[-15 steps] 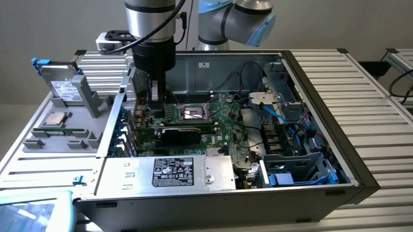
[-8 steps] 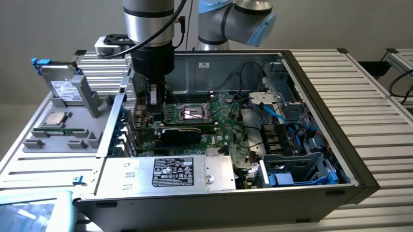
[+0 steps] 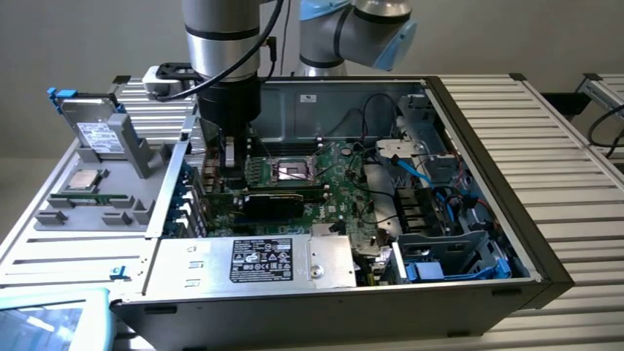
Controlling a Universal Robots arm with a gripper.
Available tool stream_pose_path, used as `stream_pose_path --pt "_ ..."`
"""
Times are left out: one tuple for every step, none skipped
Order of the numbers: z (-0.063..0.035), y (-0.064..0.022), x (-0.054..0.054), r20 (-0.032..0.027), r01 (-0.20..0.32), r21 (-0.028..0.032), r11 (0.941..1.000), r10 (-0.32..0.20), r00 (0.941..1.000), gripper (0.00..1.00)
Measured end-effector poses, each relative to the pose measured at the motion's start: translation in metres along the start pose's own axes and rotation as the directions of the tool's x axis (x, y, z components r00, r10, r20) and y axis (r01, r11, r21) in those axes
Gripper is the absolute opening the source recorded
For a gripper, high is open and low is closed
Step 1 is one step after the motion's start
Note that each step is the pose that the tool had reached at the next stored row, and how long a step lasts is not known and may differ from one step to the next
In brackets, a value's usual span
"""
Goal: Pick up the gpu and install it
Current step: 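Press down on the gpu until it lock into place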
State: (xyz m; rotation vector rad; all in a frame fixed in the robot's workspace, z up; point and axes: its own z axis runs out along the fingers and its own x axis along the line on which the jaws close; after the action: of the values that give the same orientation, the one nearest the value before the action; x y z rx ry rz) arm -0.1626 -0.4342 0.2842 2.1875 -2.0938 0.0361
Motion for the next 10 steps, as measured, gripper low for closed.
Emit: stream_pose_path --pt "0.0016 0.0004 -0.0002 0.0 0.0 0.0 1.0 0.0 1.0 0.12" --pt "0.0027 0.0007 -0.0003 0.0001 0.0 0.0001 1.0 0.0 1.0 0.12" --pt "0.0027 0.0007 -0.0003 0.0 0.0 0.0 1.0 0.0 1.0 0.12" --pt "0.0027 0.0007 -0.0003 0.0 0.0 0.0 1.0 0.0 1.0 0.12" --pt "0.0027 0.0007 -0.0003 0.0 0.0 0.0 1.0 0.0 1.0 0.12" --pt "0.0028 0.0007 -0.0002 -0.0001 0.0 0.0 1.0 0.0 1.0 0.12" --pt "0.0034 0.0007 -0.0002 0.0002 0.0 0.0002 1.0 0.0 1.0 0.12" --pt "0.0036 0.0007 -0.0002 0.0 0.0 0.0 1.0 0.0 1.0 0.12" --pt "0.0036 0.0007 -0.0002 -0.0001 0.0 0.0 1.0 0.0 1.0 0.12" --pt "0.0036 0.0007 -0.0002 -0.0001 0.0 -0.0001 1.0 0.0 1.0 0.12"
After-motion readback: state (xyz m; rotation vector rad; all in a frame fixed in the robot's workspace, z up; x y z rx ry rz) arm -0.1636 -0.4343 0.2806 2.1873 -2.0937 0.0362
